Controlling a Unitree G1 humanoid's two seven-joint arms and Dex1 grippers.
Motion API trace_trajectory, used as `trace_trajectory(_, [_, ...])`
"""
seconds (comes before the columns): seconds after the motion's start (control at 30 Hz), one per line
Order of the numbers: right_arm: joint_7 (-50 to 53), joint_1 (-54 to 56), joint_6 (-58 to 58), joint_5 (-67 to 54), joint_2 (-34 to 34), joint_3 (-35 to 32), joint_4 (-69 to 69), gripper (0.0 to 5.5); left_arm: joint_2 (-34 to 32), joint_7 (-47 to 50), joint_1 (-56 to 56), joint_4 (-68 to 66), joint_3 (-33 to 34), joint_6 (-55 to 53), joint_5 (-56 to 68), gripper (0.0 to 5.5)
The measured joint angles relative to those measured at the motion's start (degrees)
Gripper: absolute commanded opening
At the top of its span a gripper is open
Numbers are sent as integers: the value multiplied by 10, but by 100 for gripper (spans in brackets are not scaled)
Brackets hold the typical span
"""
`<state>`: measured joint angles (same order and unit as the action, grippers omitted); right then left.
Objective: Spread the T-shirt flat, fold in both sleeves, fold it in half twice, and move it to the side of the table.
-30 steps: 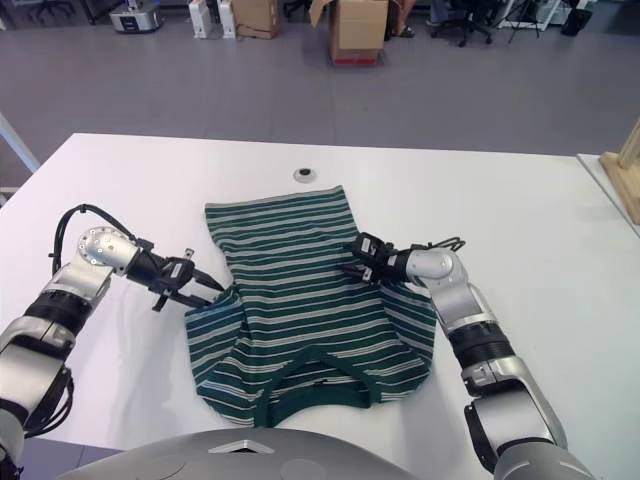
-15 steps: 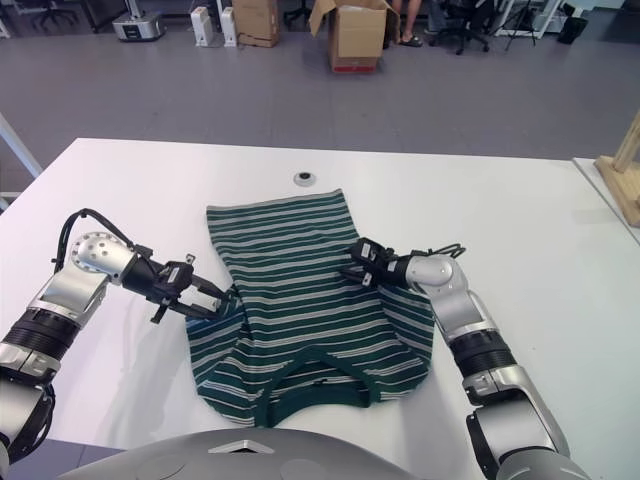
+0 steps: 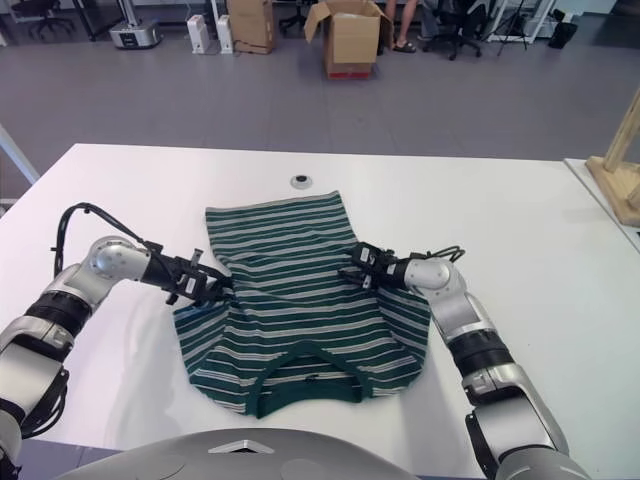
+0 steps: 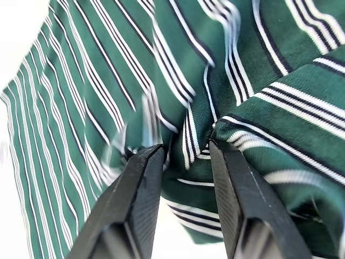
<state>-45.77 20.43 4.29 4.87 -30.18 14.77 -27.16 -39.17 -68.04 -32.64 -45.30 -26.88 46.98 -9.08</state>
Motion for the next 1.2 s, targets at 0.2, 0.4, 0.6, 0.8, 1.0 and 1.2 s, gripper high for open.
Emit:
trace_trajectory(0.2, [63,35,28,-9,19,-19,-104,225,-16,-19,18,-4,3,5,31,154])
trace_trajectory(0.4, [-27,-38,-130,-125,35,-52,44,225,-26,23,-5,-63,9,11,20,154])
trace_trajectory(0.6, [-69,-57,-295,-232,-10,-125,227,225,-56,-17,-8,37,60,-117,72,154])
trace_trajectory(0.8, [16,-141,-357,-282,6,-217,320,225,-51,60,109,208,265,-472,323,154])
trace_trajectory(1.0, [96,-271,-378,-318,58,-268,405,225,0,182,336,362,367,-620,401,154])
trace_trajectory(1.2, [128,-294,-380,-323,67,-275,432,225,79,278,494,443,378,-574,348,154])
